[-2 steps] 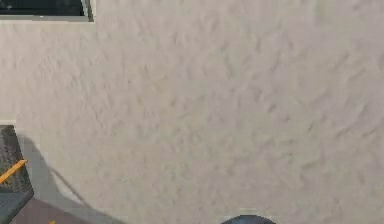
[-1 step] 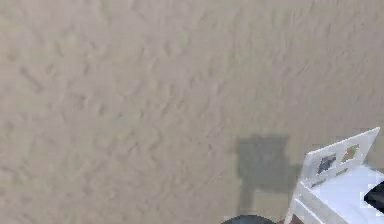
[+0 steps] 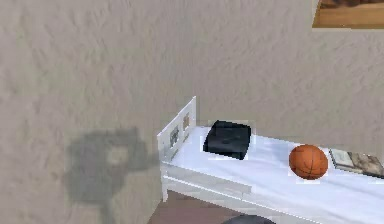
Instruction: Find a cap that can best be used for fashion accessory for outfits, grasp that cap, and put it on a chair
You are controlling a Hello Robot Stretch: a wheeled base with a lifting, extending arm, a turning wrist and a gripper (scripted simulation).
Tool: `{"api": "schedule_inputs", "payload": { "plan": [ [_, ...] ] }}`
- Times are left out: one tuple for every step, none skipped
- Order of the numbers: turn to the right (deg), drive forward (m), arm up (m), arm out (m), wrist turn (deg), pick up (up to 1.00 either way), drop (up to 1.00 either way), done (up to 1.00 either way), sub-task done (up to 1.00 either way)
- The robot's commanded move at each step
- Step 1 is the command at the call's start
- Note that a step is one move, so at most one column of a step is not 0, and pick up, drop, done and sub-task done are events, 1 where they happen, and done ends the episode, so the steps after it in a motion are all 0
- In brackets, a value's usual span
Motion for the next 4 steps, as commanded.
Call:
{"api": "schedule_inputs", "payload": {
  "plan": [
    [24.0, 0.0, 0.0, 0.0, 0.0, 0.0, 0.0, 0.0, 0.0],
    [45.0, 0.0, 0.0, 0.0, 0.0, 0.0, 0.0, 0.0, 0.0],
    [45.0, 0.0, 0.0, 0.0, 0.0, 0.0, 0.0, 0.0, 0.0],
    [45.0, 0.0, 0.0, 0.0, 0.0, 0.0, 0.0, 0.0, 0.0]
  ]
}}
